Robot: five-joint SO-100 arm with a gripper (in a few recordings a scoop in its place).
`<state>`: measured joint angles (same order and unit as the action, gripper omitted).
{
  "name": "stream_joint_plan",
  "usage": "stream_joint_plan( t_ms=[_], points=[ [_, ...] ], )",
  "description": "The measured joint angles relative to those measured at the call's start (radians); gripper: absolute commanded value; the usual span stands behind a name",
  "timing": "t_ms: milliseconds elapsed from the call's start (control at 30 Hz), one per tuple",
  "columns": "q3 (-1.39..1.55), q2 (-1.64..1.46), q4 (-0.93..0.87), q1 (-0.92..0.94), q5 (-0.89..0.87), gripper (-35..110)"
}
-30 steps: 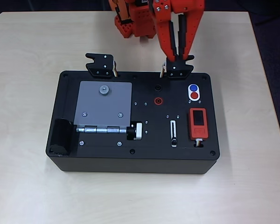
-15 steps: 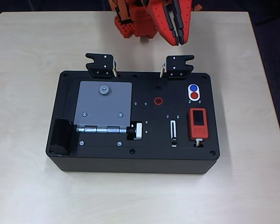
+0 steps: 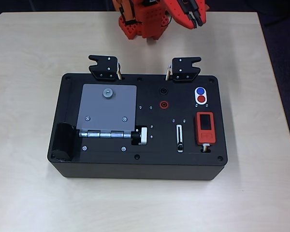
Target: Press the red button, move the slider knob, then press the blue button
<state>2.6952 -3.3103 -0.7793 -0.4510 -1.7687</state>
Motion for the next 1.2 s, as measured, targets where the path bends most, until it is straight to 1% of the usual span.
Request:
stream_joint_plan(
  t_ms=[67,233,333,400,500,567,633,767,933,1133,1200],
  points=[
    [0.0,0.0,0.051,-0.037,-0.072,0],
    [0.003,0.002,0.253,-0.061,-0.216,0],
    [0.003,0.002,0.33,-0.014,-0.281,0],
    [0.003,0.0,0.399,0.049,-0.328,0],
    [0.04,0.006,0.532,0.143,-0.485,0],
    [0.06,-0.003,0.653,0.198,-0.597,0],
    [0.097,-0.009,0.79,0.215,-0.695,0],
    [0.207,0.002,1.141,0.259,-0.848,0],
    [0.316,0.0,1.586,0.33,-0.985,0],
    [0.324,-0.009,2.033,0.457,-1.111,0],
    [0.324,-0.009,2.149,0.509,-1.17,0]
  ],
)
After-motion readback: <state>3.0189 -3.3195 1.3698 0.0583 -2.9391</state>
